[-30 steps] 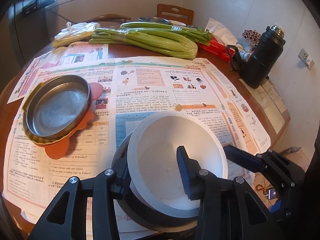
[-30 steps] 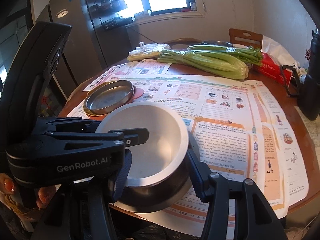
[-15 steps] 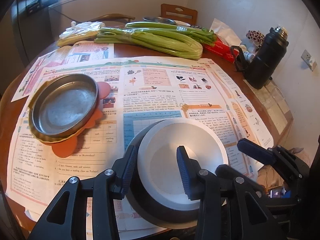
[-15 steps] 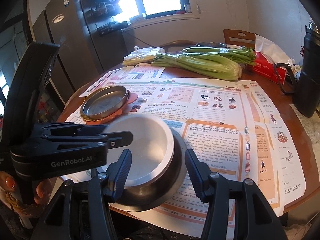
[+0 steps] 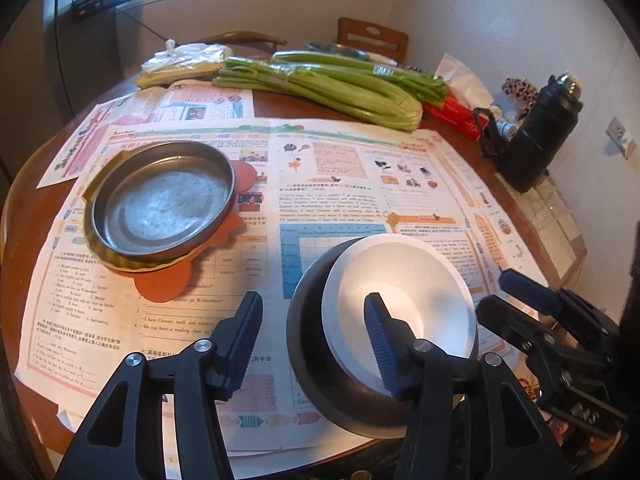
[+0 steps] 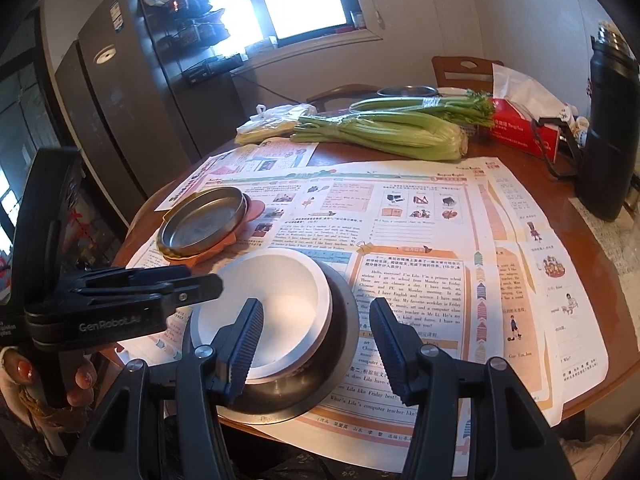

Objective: Organize plates and bowls
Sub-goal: 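Lift the nested bowl stack with the left tool and carry it toward the plate stack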

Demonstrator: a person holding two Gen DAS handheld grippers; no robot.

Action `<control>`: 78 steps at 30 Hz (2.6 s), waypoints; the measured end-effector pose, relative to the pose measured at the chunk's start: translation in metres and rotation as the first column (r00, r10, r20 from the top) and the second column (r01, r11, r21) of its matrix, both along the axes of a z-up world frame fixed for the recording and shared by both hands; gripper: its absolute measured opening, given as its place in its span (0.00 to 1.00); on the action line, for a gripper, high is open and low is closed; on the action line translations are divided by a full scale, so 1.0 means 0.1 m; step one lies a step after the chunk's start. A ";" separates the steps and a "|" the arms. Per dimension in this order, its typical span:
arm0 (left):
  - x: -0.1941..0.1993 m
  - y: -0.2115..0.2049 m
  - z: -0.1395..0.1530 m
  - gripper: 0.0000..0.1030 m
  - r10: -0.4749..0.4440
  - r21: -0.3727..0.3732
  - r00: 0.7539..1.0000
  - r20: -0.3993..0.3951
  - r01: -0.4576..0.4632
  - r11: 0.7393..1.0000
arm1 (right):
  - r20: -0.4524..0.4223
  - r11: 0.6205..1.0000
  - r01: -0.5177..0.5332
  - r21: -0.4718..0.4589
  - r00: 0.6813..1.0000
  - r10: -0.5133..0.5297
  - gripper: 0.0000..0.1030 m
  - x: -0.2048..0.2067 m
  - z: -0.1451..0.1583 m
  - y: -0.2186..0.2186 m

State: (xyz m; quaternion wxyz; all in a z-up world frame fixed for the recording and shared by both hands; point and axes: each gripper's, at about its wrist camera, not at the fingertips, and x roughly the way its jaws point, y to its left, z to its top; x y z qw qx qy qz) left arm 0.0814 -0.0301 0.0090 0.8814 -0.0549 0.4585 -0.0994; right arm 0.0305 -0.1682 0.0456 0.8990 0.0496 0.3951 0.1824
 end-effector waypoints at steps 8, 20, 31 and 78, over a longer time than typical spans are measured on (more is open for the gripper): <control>0.01 -0.03 -0.14 0.55 -0.019 0.007 1.000 -0.024 0.019 1.000 | -0.059 0.999 0.026 0.031 0.998 -0.024 0.54 0.07 -0.16 -0.05; 0.08 -0.13 -0.33 0.56 -0.039 -0.009 0.997 -0.065 0.039 0.999 | -0.136 0.999 0.000 0.037 0.991 0.005 0.54 0.07 -0.38 0.06; 0.14 -0.13 -0.44 0.57 -0.048 -0.035 0.995 -0.088 0.045 0.998 | -0.146 0.999 -0.023 0.041 0.989 0.028 0.55 0.10 -0.47 0.12; 0.22 0.16 -0.36 0.53 -0.012 -0.121 0.997 -0.075 0.003 0.993 | -0.120 0.996 -0.061 0.064 0.990 0.069 0.56 0.21 -0.37 0.38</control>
